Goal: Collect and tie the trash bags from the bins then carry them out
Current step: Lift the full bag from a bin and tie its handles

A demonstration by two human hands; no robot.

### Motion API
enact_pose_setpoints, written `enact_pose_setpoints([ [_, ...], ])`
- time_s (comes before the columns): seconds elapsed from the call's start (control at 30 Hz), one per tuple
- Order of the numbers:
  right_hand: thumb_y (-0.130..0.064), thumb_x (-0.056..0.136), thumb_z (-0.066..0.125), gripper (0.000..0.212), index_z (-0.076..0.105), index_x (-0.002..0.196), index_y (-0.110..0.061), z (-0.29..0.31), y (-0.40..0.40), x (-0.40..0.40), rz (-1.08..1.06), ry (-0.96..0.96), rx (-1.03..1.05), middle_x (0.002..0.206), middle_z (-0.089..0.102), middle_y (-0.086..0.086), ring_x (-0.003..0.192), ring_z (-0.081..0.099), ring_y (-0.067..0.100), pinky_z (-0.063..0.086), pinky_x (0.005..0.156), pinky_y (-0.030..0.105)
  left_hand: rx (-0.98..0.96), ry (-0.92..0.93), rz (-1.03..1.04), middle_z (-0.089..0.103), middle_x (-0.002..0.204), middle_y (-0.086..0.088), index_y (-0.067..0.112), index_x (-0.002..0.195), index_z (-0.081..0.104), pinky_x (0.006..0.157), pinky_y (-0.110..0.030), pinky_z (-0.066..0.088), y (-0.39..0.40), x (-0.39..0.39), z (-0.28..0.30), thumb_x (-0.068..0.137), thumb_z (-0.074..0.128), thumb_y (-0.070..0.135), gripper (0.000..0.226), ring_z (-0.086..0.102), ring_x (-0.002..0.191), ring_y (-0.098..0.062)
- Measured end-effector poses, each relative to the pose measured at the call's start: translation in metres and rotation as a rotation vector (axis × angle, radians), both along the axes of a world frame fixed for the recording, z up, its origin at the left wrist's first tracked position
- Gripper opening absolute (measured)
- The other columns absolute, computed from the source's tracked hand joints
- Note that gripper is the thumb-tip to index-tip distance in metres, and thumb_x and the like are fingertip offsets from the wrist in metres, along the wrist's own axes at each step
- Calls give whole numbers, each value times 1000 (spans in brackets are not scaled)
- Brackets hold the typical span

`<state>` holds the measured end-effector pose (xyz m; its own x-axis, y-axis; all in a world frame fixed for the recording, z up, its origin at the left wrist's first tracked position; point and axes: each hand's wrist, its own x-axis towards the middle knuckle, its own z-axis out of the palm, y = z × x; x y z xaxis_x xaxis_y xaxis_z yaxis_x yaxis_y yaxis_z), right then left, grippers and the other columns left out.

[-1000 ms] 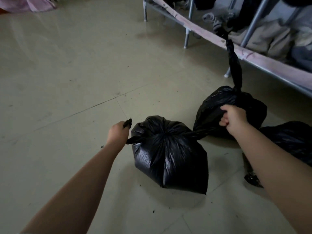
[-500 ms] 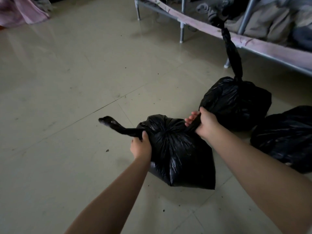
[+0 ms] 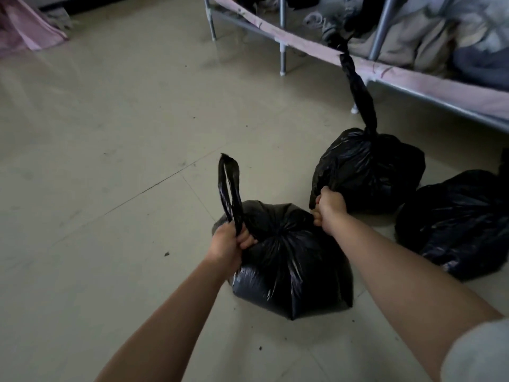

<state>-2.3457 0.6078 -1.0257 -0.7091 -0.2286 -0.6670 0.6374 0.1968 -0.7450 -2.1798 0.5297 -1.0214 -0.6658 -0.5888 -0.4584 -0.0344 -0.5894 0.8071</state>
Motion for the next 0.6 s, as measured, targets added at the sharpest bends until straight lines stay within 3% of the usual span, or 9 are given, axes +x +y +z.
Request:
enact_pose_setpoints([
  [0.07, -28, 98, 25, 44, 31, 58, -12, 4, 2, -6, -10, 3, -12, 42, 32, 3, 8, 20, 6, 25, 28, 1, -48, 17, -25, 27, 28, 9, 17, 53, 22, 43, -16, 37, -1, -6, 3, 94, 20, 2, 44, 27, 27, -4],
  [0.17, -31, 98, 24, 46, 31, 57, -11, 12, 5, -19, 19, -8, -43, 34, 27, 2, 11, 14, 7, 19, 32, -1, -91, 72, -122, 32, 32, 9, 17, 55, 25, 56, -20, 40, -5, -10, 10, 92, 19, 2, 40, 34, 33, -6],
  [0.27, -27, 97, 27, 45, 34, 56, -11, 14, 7, -22, 114, -39, -135, 19, 22, -5, 15, 16, 7, 17, 33, 1, 30, 193, -216, 38, 41, 6, 16, 60, 27, 65, -24, 38, -12, -3, 15, 67, 32, 2, 16, 39, 44, -11],
  [0.33, -17, 93, 33, 38, 38, 56, -9, 17, 5, -17, 236, -10, -132, 24, 26, -3, 21, 24, 9, 18, 31, 4, 25, 168, -236, 38, 51, 0, 13, 60, 30, 60, -20, 43, -16, 1, 15, 57, 37, -7, 21, 40, 49, -13],
  [0.4, -8, 89, 36, 33, 44, 57, -7, 20, 1, -14, 318, 39, -101, 43, 33, 4, 38, 30, 13, 20, 30, 7, -144, 26, -266, 38, 61, -4, 10, 67, 39, 52, -15, 44, -15, 0, 12, 76, 39, -18, 30, 45, 52, -11],
  [0.47, -9, 92, 33, 34, 47, 62, -6, 22, -4, -11, 361, 55, -100, 58, 38, 7, 50, 33, 14, 24, 31, 11, -413, -116, -323, 43, 68, -4, 13, 72, 46, 58, -20, 40, -12, -4, 17, 91, 39, -8, 30, 44, 59, -11],
  [0.6, -29, 100, 22, 53, 52, 65, -3, 26, -11, -15, 361, 28, -188, 68, 48, 11, 61, 46, 19, 39, 56, 27, -827, -149, -459, 57, 78, 7, 22, 71, 55, 76, -17, 43, -20, -7, 33, 96, 40, 8, 33, 53, 74, -6],
])
